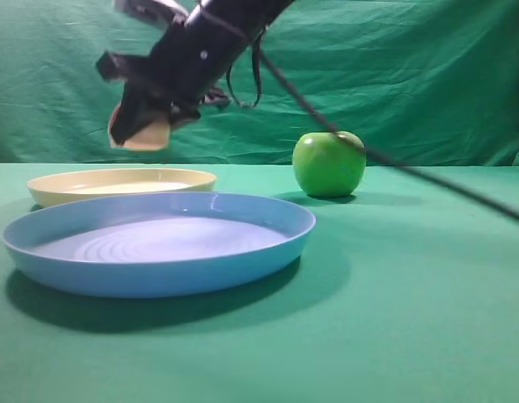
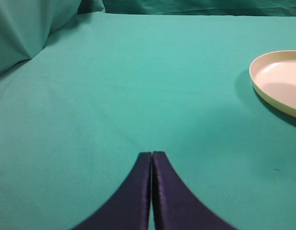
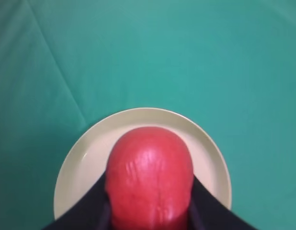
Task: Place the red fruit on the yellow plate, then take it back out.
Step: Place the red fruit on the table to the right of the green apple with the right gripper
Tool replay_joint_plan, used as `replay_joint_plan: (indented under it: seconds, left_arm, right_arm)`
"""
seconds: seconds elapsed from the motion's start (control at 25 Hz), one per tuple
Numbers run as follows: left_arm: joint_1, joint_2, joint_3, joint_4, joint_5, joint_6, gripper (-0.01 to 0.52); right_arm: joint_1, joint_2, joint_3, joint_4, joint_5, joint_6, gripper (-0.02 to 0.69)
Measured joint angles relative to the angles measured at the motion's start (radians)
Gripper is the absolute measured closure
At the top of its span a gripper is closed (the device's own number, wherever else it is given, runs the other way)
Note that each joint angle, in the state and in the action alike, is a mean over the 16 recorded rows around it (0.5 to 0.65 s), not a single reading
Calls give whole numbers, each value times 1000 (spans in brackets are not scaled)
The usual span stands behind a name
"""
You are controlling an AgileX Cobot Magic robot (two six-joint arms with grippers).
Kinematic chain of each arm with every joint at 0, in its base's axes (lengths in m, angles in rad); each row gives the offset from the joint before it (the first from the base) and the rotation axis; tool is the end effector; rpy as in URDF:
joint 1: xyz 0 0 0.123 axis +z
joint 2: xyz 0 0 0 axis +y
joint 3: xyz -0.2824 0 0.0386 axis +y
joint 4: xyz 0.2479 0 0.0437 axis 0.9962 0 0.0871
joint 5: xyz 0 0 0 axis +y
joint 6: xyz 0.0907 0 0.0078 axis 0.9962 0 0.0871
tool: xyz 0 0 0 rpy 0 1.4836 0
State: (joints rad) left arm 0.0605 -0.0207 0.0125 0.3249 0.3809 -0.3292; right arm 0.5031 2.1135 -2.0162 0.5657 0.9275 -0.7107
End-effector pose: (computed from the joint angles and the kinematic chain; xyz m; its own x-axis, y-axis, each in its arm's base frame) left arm 0.0508 0.0139 0.1775 -0.2590 -0.0417 -0.9650 -0.1811 0.9834 0.0061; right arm 0.4050 0.2675 0.3022 -0.3897 -0.5650 -0.7273 -0.8662 0.4930 0.0812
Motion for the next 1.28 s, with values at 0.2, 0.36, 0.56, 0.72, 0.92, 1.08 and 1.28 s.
replay_joint_plan:
  seconds: [0.2,0.36,0.56,0.72,0.92,1.08,1.28]
  left_arm:
    - [0,0,0,0,0,0,514]
    - [0,0,0,0,0,0,514]
    - [0,0,0,0,0,-1,514]
    - [0,0,0,0,0,-1,514]
    - [0,0,0,0,0,-2,514]
    - [0,0,0,0,0,-2,514]
    - [0,0,0,0,0,-2,514]
  right_arm:
    - [-57,-147,38,-151,110,159,461]
    - [-84,-268,136,-272,146,282,461]
    - [-100,-425,355,-372,112,394,461]
    - [-103,-539,588,-414,33,446,461]
    - [-116,-636,876,-435,-103,489,461]
    - [-143,-675,1062,-443,-212,514,461]
    - [-188,-685,1220,-445,-330,534,461]
